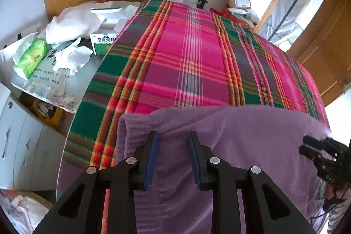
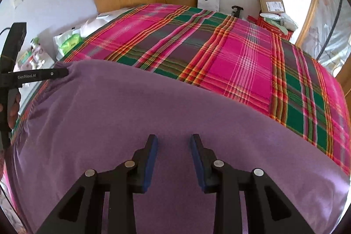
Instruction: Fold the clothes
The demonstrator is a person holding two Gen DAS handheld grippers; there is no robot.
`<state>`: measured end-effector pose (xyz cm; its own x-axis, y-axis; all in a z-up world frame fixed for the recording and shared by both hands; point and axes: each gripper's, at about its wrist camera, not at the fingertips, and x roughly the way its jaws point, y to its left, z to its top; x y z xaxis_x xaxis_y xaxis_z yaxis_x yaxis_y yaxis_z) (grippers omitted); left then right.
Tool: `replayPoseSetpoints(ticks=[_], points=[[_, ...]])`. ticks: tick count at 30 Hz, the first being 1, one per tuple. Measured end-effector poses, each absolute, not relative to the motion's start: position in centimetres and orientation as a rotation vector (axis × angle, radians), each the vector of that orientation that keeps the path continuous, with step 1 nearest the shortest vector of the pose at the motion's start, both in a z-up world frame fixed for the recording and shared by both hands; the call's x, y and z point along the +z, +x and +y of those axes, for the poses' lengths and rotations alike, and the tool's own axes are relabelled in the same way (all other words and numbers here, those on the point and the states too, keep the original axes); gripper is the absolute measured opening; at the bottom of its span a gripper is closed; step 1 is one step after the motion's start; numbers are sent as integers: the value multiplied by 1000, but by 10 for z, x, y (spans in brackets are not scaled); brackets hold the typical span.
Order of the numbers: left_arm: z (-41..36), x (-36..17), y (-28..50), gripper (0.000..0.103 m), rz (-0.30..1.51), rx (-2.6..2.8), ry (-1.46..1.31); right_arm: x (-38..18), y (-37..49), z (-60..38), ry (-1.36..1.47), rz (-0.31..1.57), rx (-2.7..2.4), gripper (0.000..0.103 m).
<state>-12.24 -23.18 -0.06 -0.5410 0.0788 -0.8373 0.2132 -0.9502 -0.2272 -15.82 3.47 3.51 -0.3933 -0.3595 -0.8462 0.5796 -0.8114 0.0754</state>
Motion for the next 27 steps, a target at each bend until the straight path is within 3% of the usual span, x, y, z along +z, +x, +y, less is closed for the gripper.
replayPoseSetpoints(ticks=[10,19,21,27], points=[[-235,3,-124,29,531,-2627,1432,40,-168,51,1212,259,-2308,30],[-214,27,-85,29,558,-2701,1352,37,-180,202,1437,62,-2605,30],[-201,28,-80,29,534,-2729,1377,35,-182,229,1472,5,-2649,24],[-166,34,-68,29,513,-2796,1447,34,-173,261,1486,115,-2743,25]])
